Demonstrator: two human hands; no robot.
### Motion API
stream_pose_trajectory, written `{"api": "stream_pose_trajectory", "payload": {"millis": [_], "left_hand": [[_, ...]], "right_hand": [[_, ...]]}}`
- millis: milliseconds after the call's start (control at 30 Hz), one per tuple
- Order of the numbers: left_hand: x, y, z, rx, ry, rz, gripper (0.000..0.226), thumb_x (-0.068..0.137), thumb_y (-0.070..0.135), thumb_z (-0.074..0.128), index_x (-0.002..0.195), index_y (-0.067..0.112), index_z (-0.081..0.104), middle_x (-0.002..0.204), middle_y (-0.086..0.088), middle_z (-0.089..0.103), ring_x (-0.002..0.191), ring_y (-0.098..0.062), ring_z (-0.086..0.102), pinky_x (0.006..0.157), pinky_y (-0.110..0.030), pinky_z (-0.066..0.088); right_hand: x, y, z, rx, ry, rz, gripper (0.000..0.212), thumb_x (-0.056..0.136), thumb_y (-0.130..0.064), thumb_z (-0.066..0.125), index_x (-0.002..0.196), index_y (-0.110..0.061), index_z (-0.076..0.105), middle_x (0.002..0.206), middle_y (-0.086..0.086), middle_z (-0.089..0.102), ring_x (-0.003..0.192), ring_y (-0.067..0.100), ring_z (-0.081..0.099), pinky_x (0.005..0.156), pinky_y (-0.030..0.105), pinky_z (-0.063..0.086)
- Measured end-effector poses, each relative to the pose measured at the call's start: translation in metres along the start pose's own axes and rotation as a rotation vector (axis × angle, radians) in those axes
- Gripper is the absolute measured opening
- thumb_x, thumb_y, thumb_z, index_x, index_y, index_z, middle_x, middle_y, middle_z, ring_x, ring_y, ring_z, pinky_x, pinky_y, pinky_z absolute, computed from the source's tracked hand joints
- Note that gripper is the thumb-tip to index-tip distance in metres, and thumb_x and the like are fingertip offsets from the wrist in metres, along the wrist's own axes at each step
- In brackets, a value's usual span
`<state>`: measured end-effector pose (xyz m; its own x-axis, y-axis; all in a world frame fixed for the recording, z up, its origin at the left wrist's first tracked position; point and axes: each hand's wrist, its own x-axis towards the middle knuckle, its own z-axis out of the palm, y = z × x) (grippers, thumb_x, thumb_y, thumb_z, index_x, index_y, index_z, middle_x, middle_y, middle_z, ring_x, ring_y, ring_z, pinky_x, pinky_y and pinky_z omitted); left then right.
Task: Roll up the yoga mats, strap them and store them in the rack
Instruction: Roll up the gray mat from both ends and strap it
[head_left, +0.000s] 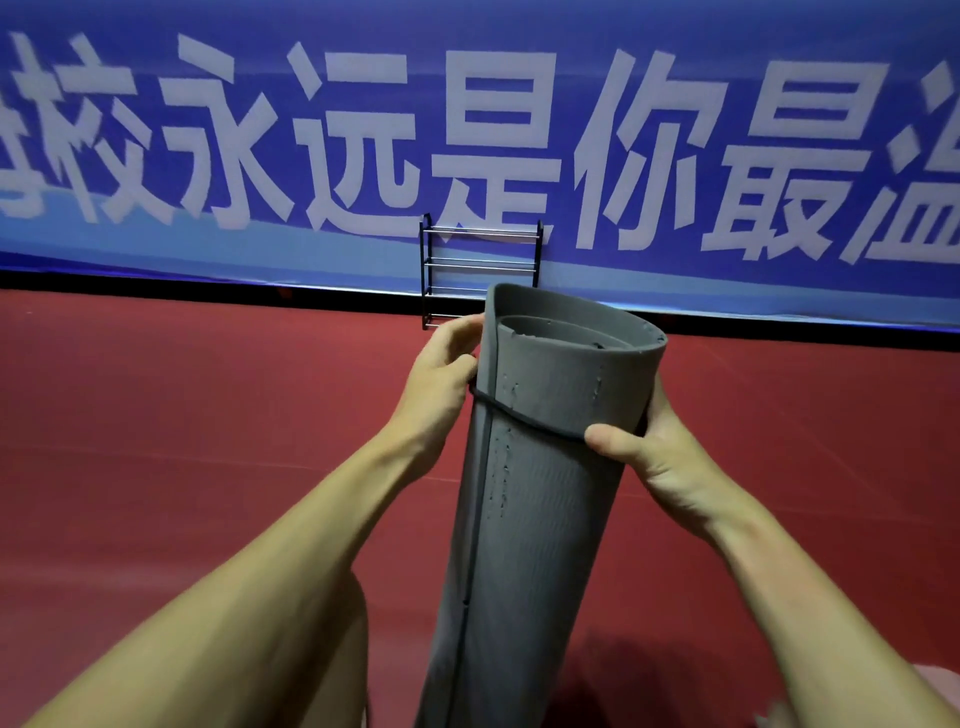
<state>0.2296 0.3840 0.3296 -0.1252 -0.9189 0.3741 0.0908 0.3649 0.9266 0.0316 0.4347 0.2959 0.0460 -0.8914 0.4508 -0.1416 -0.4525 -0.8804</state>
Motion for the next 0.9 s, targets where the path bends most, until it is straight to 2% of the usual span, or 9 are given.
{"api": "stream_pose_trajectory", "payload": {"millis": [133, 200, 300, 467, 567, 667, 767, 833, 900], "left_hand": [[-0.003, -0.002, -0.006, -0.315, -0.171, -0.040, 0.048, 0.090, -0.006, 0.033, 0.134, 0.005, 0.050, 0.132, -0.011, 0.059, 0.120, -0.020, 0.056, 0.094, -0.026, 0.048], [-0.005, -0.005, -0.008, -0.271, -0.262, -0.056, 0.047, 0.101, 0.038, 0.031, 0.136, 0.012, 0.049, 0.134, -0.007, 0.058, 0.123, -0.018, 0.054, 0.100, -0.029, 0.047], [-0.009, -0.020, -0.018, -0.026, -0.343, -0.067, 0.084, 0.067, 0.084, 0.047, 0.132, 0.031, 0.046, 0.130, 0.012, 0.058, 0.120, 0.000, 0.053, 0.101, -0.021, 0.045], [-0.009, -0.032, -0.035, 0.173, -0.414, -0.064, 0.058, 0.082, 0.051, 0.055, 0.133, 0.029, 0.040, 0.124, 0.019, 0.055, 0.106, 0.012, 0.055, 0.085, -0.007, 0.043], [-0.008, -0.039, -0.053, 0.259, -0.479, -0.117, 0.061, 0.077, 0.046, 0.067, 0.131, 0.027, 0.046, 0.123, 0.014, 0.060, 0.113, 0.000, 0.056, 0.097, -0.019, 0.045], [-0.010, -0.043, -0.064, 0.329, -0.508, -0.178, 0.078, 0.066, 0.037, 0.082, 0.135, 0.027, 0.046, 0.127, 0.015, 0.059, 0.118, 0.002, 0.053, 0.107, -0.032, 0.042], [-0.008, -0.039, -0.067, 0.187, -0.496, -0.139, 0.073, 0.059, 0.044, 0.087, 0.121, 0.023, 0.055, 0.120, 0.010, 0.065, 0.115, -0.004, 0.058, 0.101, -0.025, 0.045], [-0.003, -0.037, -0.065, 0.009, -0.375, -0.146, 0.103, 0.046, 0.061, 0.086, 0.128, 0.011, 0.048, 0.126, -0.002, 0.063, 0.119, -0.016, 0.058, 0.099, -0.029, 0.046], [0.001, -0.039, -0.062, -0.061, -0.280, -0.136, 0.124, 0.038, 0.069, 0.085, 0.137, 0.010, 0.037, 0.131, -0.005, 0.057, 0.120, -0.016, 0.057, 0.100, -0.030, 0.046]], "right_hand": [[-0.002, 0.006, 0.005, -0.077, -0.045, 0.030, 0.113, 0.043, -0.037, 0.083, 0.141, -0.024, 0.027, 0.132, -0.015, 0.051, 0.112, -0.010, 0.053, 0.091, 0.011, 0.043], [-0.002, 0.009, 0.009, -0.076, -0.038, 0.039, 0.119, 0.043, -0.043, 0.085, 0.143, -0.024, 0.025, 0.134, -0.014, 0.049, 0.115, -0.008, 0.051, 0.094, 0.012, 0.042], [-0.002, 0.007, 0.016, -0.019, -0.050, 0.090, 0.132, 0.040, -0.073, 0.082, 0.146, -0.023, 0.021, 0.140, -0.011, 0.047, 0.125, -0.001, 0.048, 0.103, 0.020, 0.042], [-0.002, 0.011, 0.026, 0.026, -0.024, 0.193, 0.118, 0.040, -0.083, 0.073, 0.138, -0.030, 0.033, 0.135, -0.015, 0.052, 0.122, -0.001, 0.051, 0.103, 0.026, 0.044], [-0.003, 0.019, 0.031, -0.114, -0.051, 0.243, 0.108, 0.055, -0.050, 0.087, 0.141, -0.022, 0.028, 0.131, -0.013, 0.051, 0.111, -0.011, 0.051, 0.104, 0.022, 0.042], [-0.004, 0.024, 0.032, -0.135, -0.121, 0.295, 0.095, 0.067, -0.028, 0.085, 0.141, -0.018, 0.027, 0.140, -0.003, 0.046, 0.111, -0.010, 0.048, 0.094, 0.011, 0.044], [-0.002, 0.019, 0.036, -0.110, -0.162, 0.307, 0.114, 0.052, -0.064, 0.083, 0.143, -0.020, 0.030, 0.141, -0.007, 0.047, 0.123, -0.002, 0.049, 0.101, 0.016, 0.042], [0.001, 0.017, 0.041, -0.036, -0.099, 0.299, 0.129, 0.040, -0.088, 0.067, 0.145, -0.021, 0.033, 0.144, -0.010, 0.046, 0.131, 0.002, 0.043, 0.113, 0.029, 0.032], [0.007, 0.017, 0.044, -0.025, -0.004, 0.254, 0.131, 0.041, -0.093, 0.060, 0.147, -0.023, 0.032, 0.148, -0.009, 0.042, 0.136, 0.004, 0.038, 0.117, 0.036, 0.027]]}}
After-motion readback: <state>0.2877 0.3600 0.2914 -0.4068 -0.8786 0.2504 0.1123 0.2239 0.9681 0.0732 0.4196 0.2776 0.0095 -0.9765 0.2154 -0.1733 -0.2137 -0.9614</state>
